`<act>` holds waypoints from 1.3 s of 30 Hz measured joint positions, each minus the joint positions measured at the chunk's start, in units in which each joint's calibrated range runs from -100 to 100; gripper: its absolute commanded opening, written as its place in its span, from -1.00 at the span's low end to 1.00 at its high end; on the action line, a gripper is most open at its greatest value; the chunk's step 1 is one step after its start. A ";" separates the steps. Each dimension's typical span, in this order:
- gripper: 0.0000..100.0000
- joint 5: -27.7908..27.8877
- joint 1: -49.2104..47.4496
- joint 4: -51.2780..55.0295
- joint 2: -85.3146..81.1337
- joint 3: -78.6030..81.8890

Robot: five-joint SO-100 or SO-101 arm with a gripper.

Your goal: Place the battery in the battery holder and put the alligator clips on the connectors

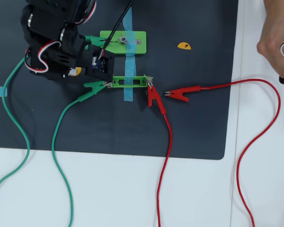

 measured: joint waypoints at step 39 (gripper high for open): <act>-0.98 -12.56 -38.30 -11.41 -19.66 20.17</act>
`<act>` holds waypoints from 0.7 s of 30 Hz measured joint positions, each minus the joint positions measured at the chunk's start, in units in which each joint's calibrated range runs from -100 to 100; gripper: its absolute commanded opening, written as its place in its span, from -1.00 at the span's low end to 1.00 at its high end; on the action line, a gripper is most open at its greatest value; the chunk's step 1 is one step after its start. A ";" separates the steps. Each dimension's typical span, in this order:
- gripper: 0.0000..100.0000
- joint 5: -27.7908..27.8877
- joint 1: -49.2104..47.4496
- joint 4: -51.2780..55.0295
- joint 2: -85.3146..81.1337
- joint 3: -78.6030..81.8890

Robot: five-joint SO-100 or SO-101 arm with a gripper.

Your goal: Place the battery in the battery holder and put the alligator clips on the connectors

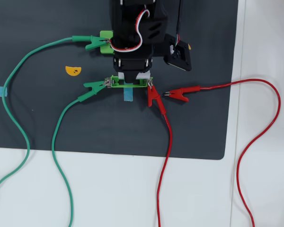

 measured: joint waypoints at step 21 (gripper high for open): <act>-0.98 0.83 -2.24 -0.86 2.10 0.00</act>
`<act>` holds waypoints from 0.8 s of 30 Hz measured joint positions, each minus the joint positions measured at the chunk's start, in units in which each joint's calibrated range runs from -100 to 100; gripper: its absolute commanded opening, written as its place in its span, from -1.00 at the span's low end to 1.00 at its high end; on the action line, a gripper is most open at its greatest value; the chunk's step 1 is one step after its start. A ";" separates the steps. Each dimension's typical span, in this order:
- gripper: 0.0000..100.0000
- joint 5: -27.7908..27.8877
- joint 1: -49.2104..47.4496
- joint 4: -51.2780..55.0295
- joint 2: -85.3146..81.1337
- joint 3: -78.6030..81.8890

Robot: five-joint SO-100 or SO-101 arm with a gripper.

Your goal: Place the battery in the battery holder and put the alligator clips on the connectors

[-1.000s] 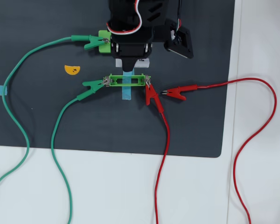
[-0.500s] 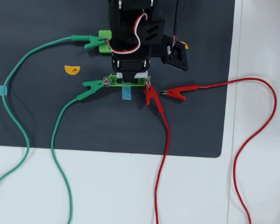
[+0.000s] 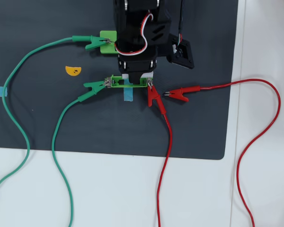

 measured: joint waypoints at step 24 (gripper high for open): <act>-0.98 -0.26 4.14 -2.32 4.20 0.00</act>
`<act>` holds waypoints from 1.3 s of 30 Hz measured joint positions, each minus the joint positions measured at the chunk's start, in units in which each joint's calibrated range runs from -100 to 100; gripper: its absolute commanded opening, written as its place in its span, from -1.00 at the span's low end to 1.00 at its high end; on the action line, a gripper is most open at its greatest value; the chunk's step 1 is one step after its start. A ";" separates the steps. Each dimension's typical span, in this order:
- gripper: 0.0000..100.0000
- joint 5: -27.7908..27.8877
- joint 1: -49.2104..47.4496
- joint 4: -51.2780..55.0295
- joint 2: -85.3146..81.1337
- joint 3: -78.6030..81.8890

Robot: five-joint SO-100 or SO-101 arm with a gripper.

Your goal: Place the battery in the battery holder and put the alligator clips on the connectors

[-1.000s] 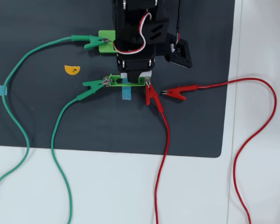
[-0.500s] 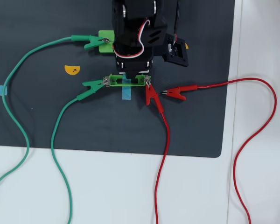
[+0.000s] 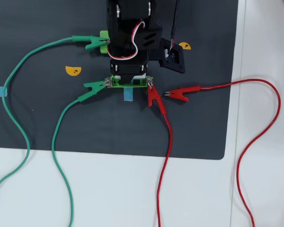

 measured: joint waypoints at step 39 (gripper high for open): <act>-0.98 -1.40 -0.11 -4.20 1.01 0.00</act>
